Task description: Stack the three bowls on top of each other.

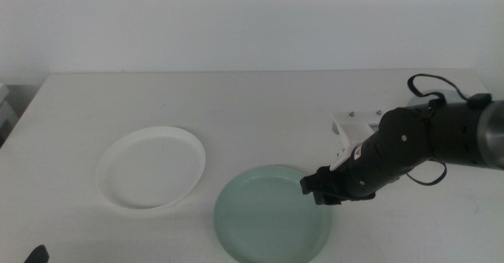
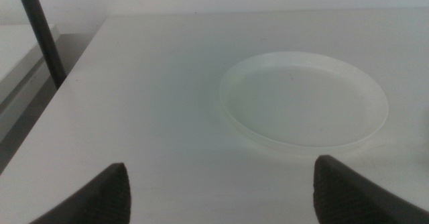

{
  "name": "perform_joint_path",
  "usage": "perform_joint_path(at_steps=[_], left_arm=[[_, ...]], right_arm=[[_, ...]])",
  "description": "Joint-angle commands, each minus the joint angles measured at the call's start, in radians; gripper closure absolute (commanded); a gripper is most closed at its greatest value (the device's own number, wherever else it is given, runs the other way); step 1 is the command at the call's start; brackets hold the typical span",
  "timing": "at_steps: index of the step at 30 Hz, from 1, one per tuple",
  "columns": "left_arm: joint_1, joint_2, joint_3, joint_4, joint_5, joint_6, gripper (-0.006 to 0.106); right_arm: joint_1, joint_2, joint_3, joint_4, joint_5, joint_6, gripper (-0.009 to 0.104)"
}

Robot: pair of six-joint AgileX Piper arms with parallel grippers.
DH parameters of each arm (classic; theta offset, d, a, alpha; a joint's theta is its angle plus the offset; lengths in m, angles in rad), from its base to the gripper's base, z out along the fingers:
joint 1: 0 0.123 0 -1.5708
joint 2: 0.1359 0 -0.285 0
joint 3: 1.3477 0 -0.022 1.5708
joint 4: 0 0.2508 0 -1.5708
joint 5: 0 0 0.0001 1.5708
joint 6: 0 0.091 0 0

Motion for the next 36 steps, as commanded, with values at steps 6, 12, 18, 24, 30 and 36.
perform_joint_path(at_steps=[6,12,18,24,30,36], left_arm=[[0.0,-0.014,-0.005,-0.009,-0.078,-0.009,-0.004],[0.0,-0.014,-0.005,-0.009,-0.078,-0.009,-0.004],[0.0,-0.014,-0.005,-0.009,-0.078,-0.009,-0.004],[0.0,-0.014,-0.005,-0.009,-0.078,-0.009,-0.004],[0.0,-0.014,-0.005,-0.009,-0.078,-0.009,-0.004],[0.0,-0.014,-0.005,-0.009,-0.078,-0.009,-0.004]], right_arm=[[-0.095,-0.153,-0.076,-0.006,0.066,-0.012,0.04],[-0.3,-0.159,-0.31,-0.002,0.345,-0.123,0.04],[-0.584,-0.156,-0.459,0.013,0.417,-0.187,0.04],[-0.844,-0.098,-0.54,0.056,0.441,-0.237,0.041],[-0.975,0.056,-0.671,0.083,0.474,-0.294,0.045],[-0.984,0.255,-0.847,0.084,0.54,-0.311,0.047]])
